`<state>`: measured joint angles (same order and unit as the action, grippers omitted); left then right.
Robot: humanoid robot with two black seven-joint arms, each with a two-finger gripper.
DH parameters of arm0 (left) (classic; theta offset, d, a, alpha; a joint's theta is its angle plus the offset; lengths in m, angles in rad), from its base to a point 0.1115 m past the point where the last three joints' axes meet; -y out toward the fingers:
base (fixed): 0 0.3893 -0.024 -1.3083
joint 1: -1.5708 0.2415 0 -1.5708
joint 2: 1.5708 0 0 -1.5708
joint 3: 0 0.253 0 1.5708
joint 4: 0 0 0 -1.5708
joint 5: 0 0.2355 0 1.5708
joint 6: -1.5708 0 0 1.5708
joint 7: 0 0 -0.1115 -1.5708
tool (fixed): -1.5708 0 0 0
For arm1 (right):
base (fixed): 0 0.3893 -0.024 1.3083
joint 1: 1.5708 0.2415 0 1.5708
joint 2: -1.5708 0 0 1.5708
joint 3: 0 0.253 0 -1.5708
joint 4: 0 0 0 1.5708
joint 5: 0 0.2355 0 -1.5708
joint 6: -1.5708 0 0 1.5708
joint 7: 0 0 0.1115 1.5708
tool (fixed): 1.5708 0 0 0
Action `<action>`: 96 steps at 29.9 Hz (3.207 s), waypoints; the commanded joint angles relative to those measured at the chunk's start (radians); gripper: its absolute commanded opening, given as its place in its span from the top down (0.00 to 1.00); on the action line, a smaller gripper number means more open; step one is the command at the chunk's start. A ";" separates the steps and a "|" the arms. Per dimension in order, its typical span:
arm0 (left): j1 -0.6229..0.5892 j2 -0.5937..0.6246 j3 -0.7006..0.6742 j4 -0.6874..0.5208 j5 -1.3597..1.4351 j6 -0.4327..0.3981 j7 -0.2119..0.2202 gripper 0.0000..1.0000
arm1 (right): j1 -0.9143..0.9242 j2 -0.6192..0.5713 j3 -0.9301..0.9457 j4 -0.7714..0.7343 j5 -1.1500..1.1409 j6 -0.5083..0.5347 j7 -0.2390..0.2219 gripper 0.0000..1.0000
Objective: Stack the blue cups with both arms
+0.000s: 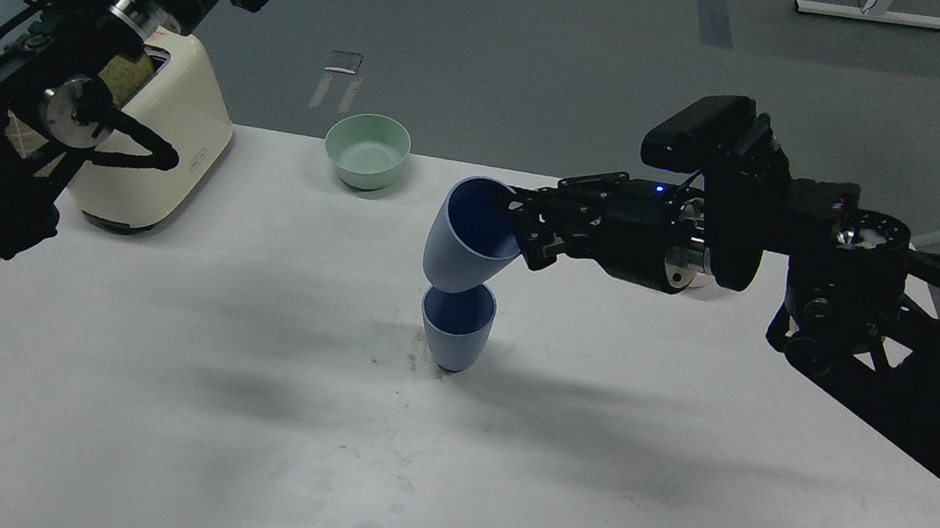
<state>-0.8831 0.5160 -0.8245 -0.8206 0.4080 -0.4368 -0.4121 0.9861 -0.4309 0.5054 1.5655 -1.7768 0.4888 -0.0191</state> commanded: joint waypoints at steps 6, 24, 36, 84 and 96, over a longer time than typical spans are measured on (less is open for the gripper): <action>-0.004 -0.001 0.002 0.001 0.000 0.000 0.001 0.02 | 0.006 0.017 -0.031 -0.044 -0.004 0.000 -0.016 1.00; -0.017 -0.011 0.007 0.001 0.000 0.003 0.003 0.02 | -0.027 0.026 -0.033 -0.075 -0.006 0.000 -0.022 1.00; -0.031 -0.011 0.007 0.001 0.000 0.003 0.003 0.02 | -0.044 0.027 -0.033 -0.076 -0.004 0.000 -0.022 0.90; 0.015 0.058 -0.021 0.029 -0.104 0.012 -0.013 0.02 | -0.176 0.107 1.136 -0.462 0.554 0.000 -0.013 0.00; 0.019 0.061 -0.028 0.032 -0.130 0.016 -0.004 0.02 | -0.198 0.115 1.159 -0.841 0.986 0.000 0.008 0.00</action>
<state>-0.8638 0.5849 -0.8521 -0.7878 0.2808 -0.4225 -0.4173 0.7894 -0.3197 1.6570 0.7791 -0.8932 0.4885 -0.0203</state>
